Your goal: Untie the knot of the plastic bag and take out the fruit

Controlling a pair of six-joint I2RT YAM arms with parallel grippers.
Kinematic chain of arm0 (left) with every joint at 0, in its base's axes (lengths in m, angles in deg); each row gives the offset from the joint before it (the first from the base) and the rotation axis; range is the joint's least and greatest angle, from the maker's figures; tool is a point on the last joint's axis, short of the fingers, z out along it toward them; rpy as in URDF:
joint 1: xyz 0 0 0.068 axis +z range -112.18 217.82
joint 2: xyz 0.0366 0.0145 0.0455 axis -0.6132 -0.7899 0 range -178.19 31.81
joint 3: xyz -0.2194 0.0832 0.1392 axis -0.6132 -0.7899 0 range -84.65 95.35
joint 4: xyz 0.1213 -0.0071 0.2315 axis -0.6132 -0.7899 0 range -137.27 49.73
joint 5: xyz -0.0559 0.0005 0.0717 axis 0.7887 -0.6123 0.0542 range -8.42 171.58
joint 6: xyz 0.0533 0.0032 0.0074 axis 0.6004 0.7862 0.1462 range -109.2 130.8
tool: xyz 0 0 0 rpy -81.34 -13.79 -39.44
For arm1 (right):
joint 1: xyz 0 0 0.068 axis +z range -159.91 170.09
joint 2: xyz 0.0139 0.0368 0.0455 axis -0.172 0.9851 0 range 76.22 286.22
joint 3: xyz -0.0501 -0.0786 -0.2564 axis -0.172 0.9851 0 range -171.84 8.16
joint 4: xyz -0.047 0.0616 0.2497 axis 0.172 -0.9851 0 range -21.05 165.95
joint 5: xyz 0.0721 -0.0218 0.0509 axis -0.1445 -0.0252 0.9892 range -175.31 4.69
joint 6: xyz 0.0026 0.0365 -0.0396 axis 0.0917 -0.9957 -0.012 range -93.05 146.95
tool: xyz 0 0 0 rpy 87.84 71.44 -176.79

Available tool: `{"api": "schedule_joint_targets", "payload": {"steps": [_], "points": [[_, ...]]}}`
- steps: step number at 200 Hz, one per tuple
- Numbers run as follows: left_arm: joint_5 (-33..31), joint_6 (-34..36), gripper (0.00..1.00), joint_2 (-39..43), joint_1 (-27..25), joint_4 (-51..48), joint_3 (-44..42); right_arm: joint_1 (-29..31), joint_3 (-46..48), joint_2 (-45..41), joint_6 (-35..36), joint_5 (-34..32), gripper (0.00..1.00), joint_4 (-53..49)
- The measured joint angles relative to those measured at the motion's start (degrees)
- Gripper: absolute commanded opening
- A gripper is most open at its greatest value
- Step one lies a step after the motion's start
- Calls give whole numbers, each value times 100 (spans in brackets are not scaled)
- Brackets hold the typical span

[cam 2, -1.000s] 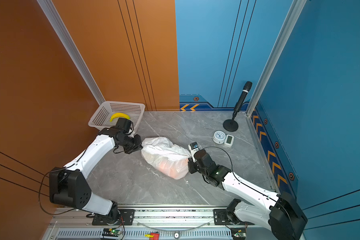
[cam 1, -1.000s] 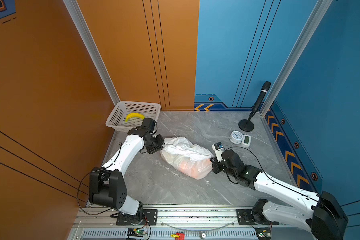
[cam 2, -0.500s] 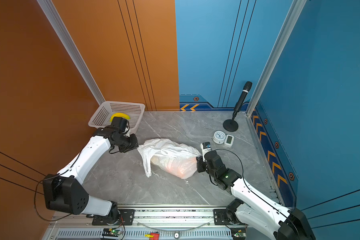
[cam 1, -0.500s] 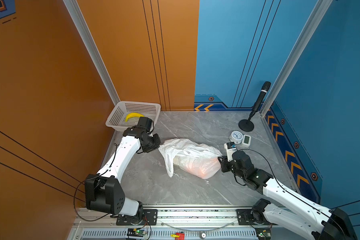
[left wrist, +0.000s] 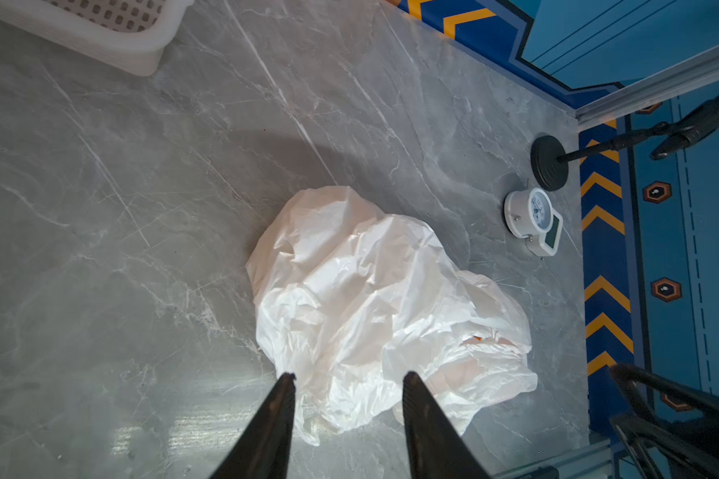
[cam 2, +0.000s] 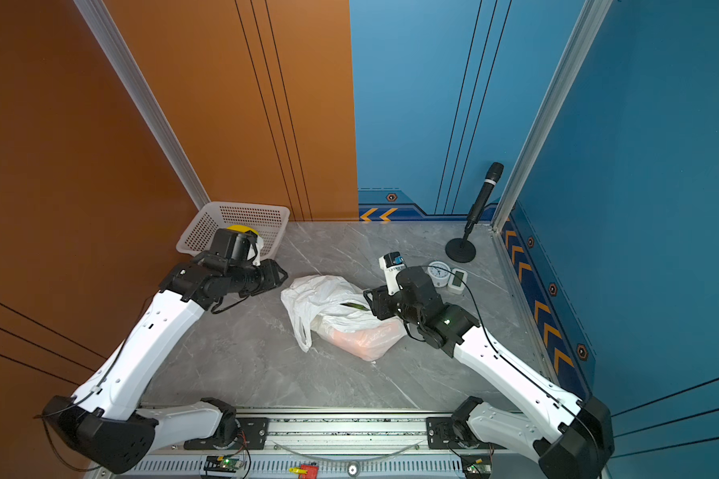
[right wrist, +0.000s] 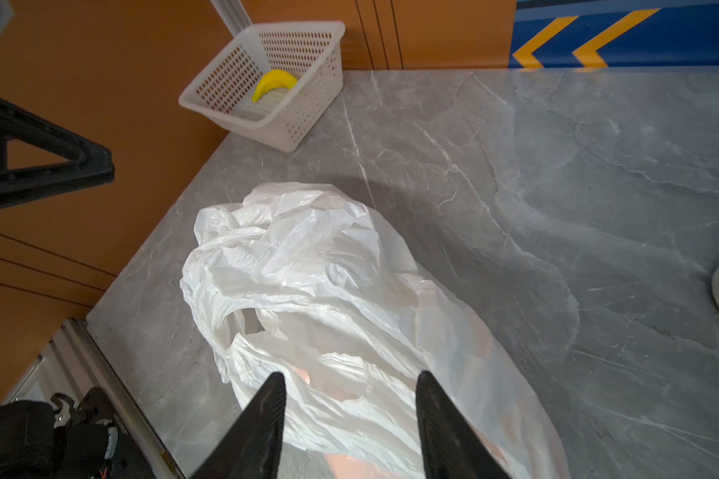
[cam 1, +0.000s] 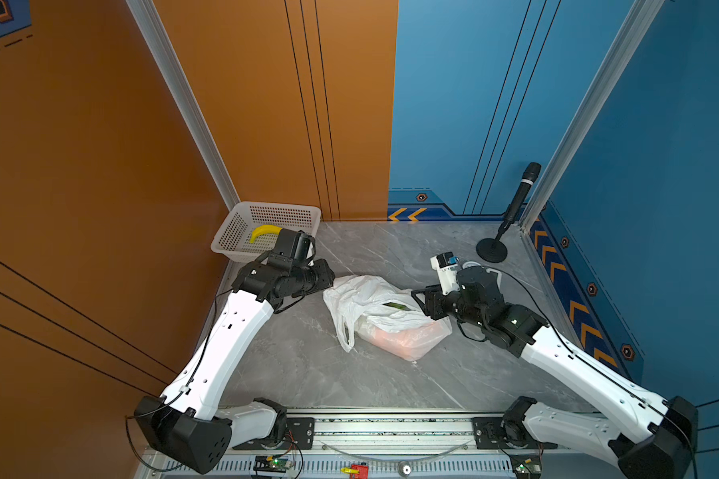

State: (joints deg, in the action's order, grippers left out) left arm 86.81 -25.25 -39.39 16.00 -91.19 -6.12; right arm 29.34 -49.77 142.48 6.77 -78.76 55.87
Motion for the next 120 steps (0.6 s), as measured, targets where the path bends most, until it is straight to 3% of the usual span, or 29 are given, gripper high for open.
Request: {"api": "schedule_joint_targets", "payload": {"steps": [35,84,101,120], "points": [[-175,-426,48,0,-538,-146,-48,492,-1005,1263,457,251,56,-761],[-267,-935,53,-214,-1147,-164,-577,953,-1213,2308,715,737,59,-949],[-205,-1064,56,-376,-1222,-116,-822,964,-1213,2605,717,855,53,-946],[-129,-1213,60,-461,-1281,35,-1128,990,-1213,2789,706,909,37,-942]]}}
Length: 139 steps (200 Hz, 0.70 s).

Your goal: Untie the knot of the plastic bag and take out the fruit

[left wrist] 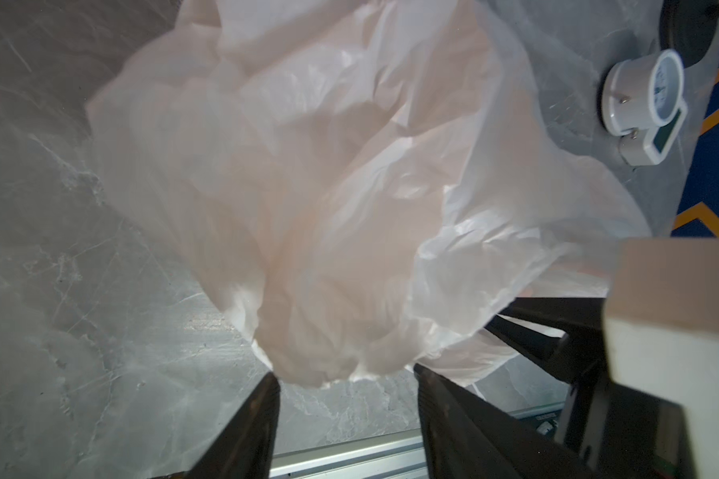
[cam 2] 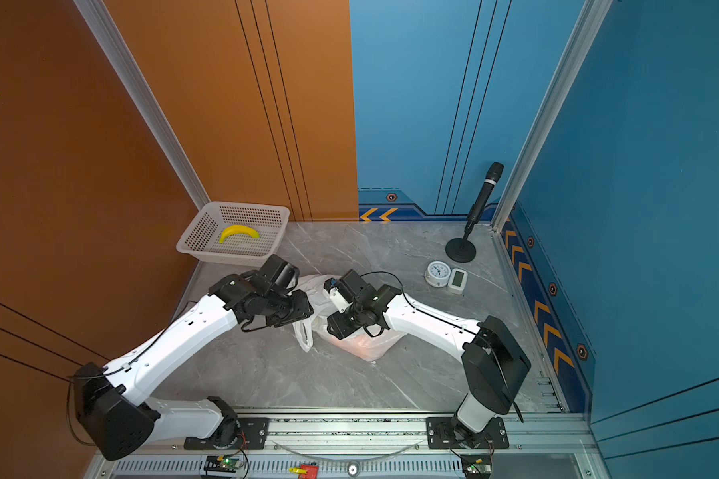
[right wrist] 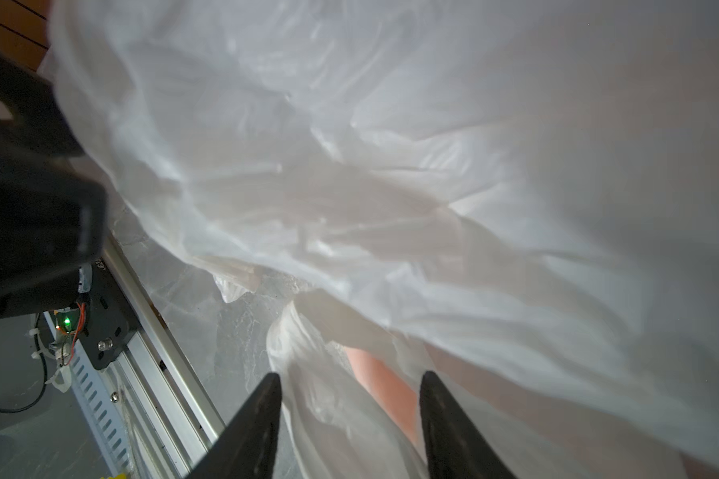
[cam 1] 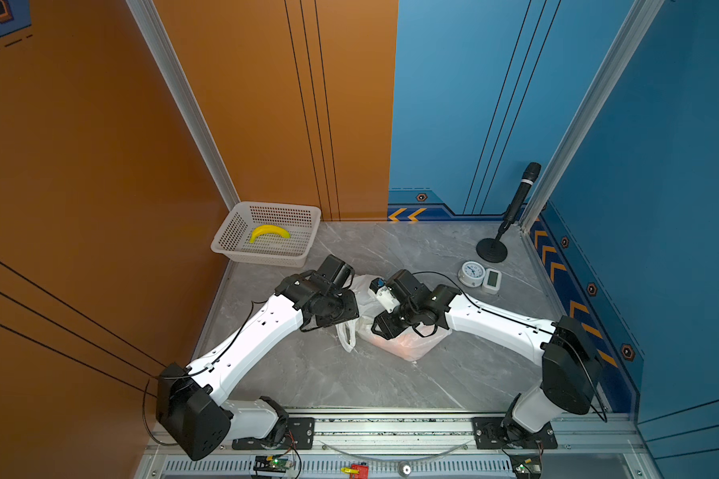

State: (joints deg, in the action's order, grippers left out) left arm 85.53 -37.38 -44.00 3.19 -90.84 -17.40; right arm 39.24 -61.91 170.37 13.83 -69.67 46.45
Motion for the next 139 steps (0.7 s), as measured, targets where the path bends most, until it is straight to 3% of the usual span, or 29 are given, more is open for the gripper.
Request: {"api": "schedule_joint_targets", "payload": {"steps": [24,34,62,75,139], "points": [[76,-96,60,-74,-33,170,-271,7,0,24,-2,85,22,20],[103,-105,50,-155,-31,247,-328,7,0,22,-35,118,17,42],[240,-83,11,-409,-31,428,-345,7,101,-48,-35,201,11,61],[293,-28,0,-450,-13,452,-299,9,275,-160,-35,221,11,94],[553,271,0,-577,750,470,586,63,1589,-931,-85,210,12,166]]}}
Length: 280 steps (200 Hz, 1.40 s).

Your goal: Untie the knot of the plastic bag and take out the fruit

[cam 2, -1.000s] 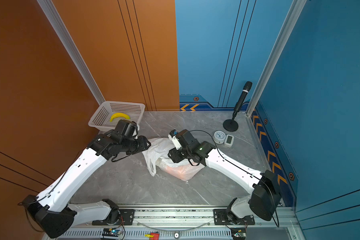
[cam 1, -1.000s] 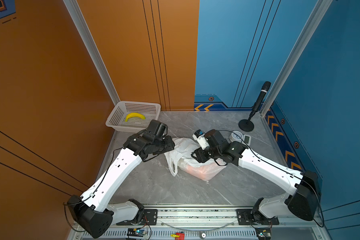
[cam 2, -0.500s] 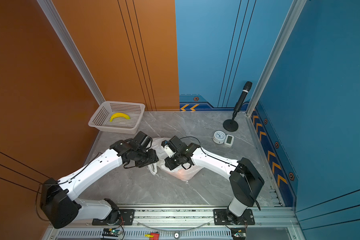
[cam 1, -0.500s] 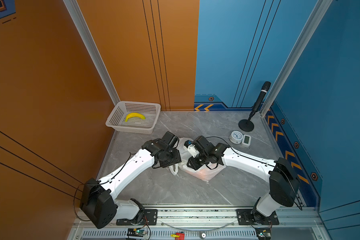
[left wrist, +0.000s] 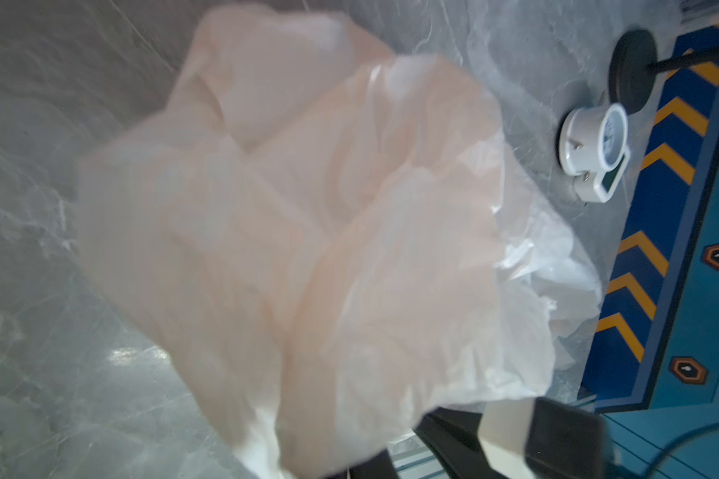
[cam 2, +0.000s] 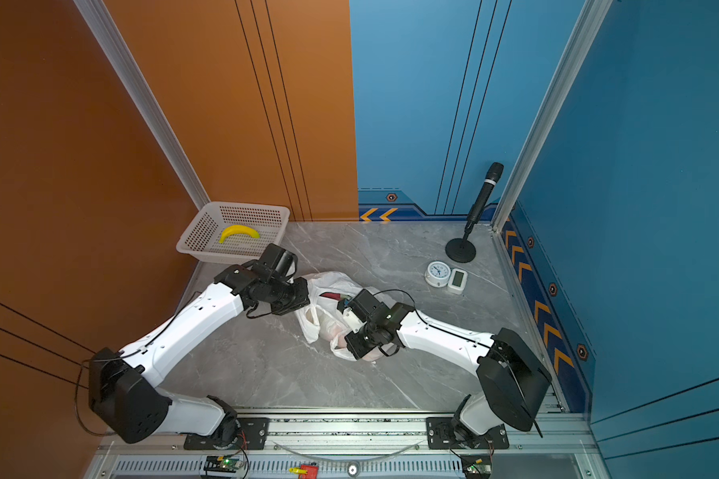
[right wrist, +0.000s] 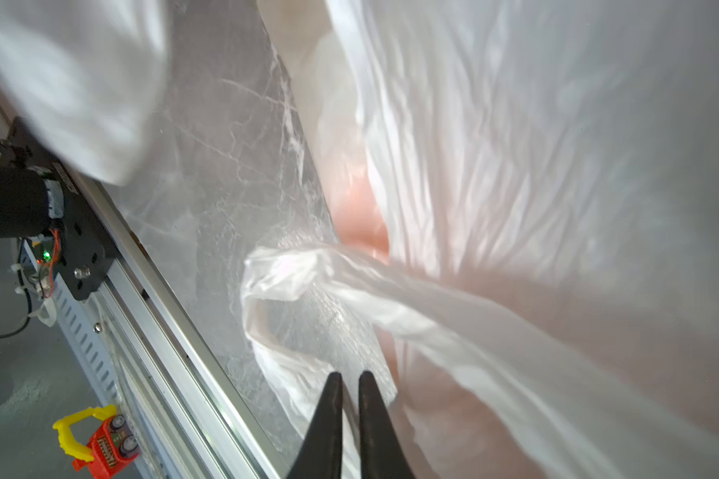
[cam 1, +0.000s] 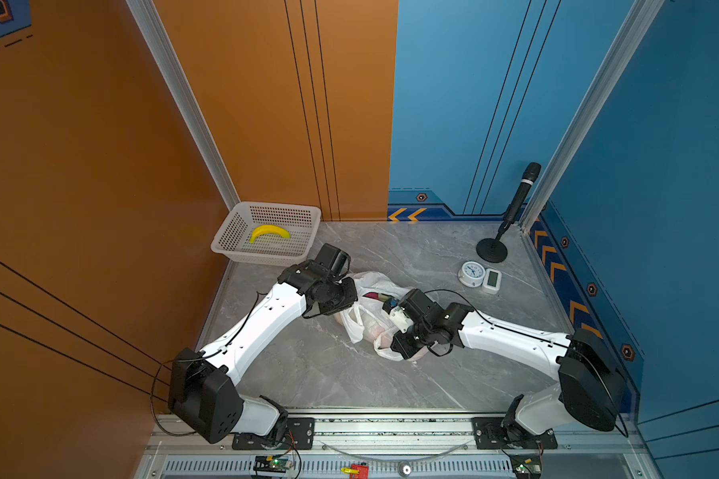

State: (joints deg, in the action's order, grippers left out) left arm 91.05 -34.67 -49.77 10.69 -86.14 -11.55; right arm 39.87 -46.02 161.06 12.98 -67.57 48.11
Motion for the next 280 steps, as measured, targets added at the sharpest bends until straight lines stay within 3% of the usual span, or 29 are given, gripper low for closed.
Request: {"api": "schedule_joint_targets", "payload": {"steps": [76,127,159,186,217,248,280], "points": [[411,151,0,-1370,643,68,1609,109,1266,-555,-393,-350,14,212],[498,363,21,-2315,1001,129,1895,133,1300,-1067,-448,-592,18,188],[573,476,35,-2310,1038,114,1958,133,1233,-1311,-494,-765,33,0],[570,509,41,-1926,1067,125,1923,133,743,-1556,-595,-1023,49,-330],[487,487,44,-817,1134,155,1545,118,-90,-1875,-658,-1290,66,-437],[365,280,46,461,1132,195,807,-22,-885,-1742,-627,-1543,69,-452],[17,-173,46,1777,807,188,-415,-258,-1707,-883,-472,-1832,73,-481]]}}
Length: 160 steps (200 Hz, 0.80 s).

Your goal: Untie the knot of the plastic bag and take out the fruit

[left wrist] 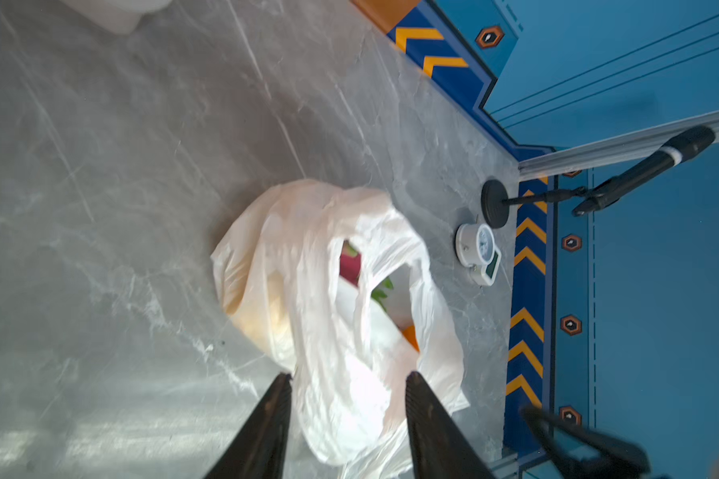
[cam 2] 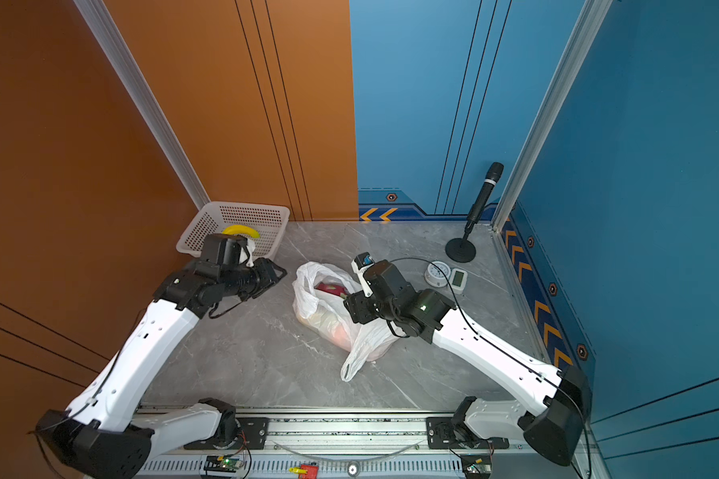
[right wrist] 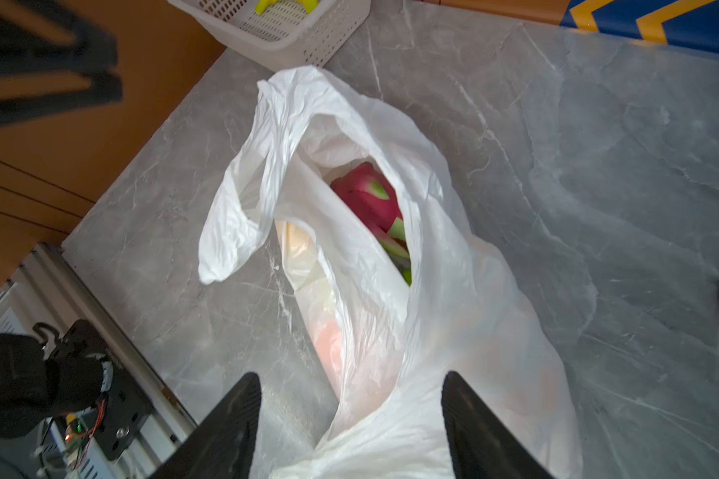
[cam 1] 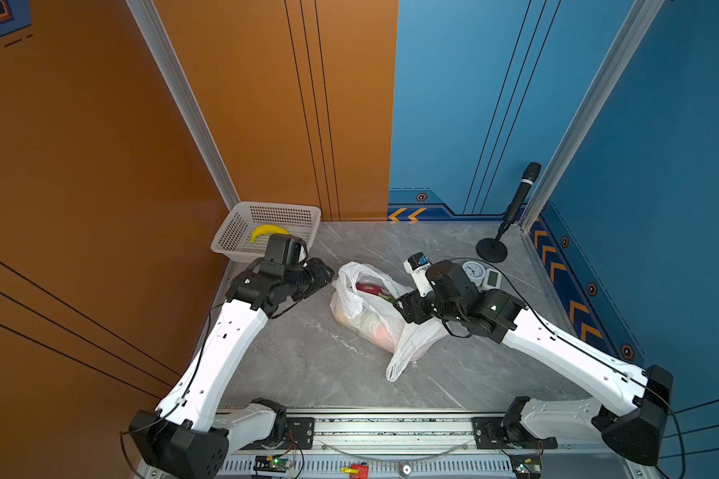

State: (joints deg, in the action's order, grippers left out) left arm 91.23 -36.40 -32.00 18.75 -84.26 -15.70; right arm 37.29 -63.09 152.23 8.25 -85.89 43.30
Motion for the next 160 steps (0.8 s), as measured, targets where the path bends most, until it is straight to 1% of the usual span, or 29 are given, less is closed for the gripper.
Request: {"api": "schedule_joint_targets", "payload": {"steps": [24,44,59,76,95,103,115,127,138,160], "points": [[-356,-490,45,962,-691,24,-1060,-109,-511,815,173,-219,75,-63],[-671,-931,45,1578,-1285,85,-1847,-203,-872,1405,297,-323,76,-186],[-885,-1266,45,1860,-1698,258,-2304,-278,-1049,1714,369,-402,77,-243],[-1143,-1539,47,1906,-2153,544,-2603,-378,-1187,1985,393,-426,77,-310],[-1357,-1703,49,1589,-2614,1005,-2662,-455,-1290,2214,398,-424,77,-345],[-1368,-1731,49,1379,-2719,1228,-2656,-479,-1316,2295,415,-424,76,-341],[-1331,-1722,49,905,-2758,1436,-2549,-494,-1355,2424,437,-424,73,-343],[-1333,-1613,52,315,-2756,1471,-2302,-520,-1377,2555,481,-422,64,-341],[-1353,-1499,55,-212,-2756,1464,-2013,-529,-1381,2649,498,-413,53,-343],[-1368,-1316,61,-964,-2734,1438,-1460,-570,-1381,2771,516,-348,35,-352]]}}
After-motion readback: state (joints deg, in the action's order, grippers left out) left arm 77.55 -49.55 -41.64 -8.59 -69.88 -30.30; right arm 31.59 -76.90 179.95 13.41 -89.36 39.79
